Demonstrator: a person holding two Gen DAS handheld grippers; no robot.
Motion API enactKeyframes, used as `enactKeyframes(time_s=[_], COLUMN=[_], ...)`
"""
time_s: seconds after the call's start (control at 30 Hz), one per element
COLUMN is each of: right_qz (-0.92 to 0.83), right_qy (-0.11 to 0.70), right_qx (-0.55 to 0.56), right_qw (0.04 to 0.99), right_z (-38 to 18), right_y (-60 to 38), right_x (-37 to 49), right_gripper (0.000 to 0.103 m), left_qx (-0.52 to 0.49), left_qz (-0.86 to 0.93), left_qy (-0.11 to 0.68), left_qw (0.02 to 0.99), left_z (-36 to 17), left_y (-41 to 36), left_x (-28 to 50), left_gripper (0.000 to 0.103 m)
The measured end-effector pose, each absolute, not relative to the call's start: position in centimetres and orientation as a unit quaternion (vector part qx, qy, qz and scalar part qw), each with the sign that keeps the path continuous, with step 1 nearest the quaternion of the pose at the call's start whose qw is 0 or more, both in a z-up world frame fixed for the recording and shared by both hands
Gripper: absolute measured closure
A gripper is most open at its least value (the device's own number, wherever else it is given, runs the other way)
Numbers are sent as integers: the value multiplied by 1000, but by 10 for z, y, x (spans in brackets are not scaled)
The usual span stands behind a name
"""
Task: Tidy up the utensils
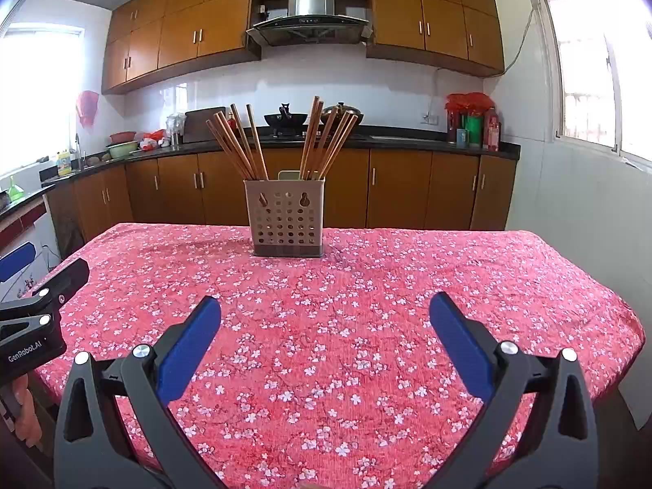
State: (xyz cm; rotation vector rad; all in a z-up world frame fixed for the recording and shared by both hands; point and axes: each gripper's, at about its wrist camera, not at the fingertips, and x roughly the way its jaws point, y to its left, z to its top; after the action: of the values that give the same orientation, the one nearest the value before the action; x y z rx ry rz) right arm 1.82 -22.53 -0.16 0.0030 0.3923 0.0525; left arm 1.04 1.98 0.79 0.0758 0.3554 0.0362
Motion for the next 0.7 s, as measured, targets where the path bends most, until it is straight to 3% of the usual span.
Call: enactKeyframes(time_s=[0.7], right_qz=[25], right_qy=[213], right_qx=[15], right_qw=[977], right_z=[-5], right_y=[-234], right_x=[23], right_gripper=[2], left_qx=[26], left_qz=[11], left_qy=[202], left_qw=[979], left_z=[-1], left_y=[18], left_x=[17], left_gripper=[4])
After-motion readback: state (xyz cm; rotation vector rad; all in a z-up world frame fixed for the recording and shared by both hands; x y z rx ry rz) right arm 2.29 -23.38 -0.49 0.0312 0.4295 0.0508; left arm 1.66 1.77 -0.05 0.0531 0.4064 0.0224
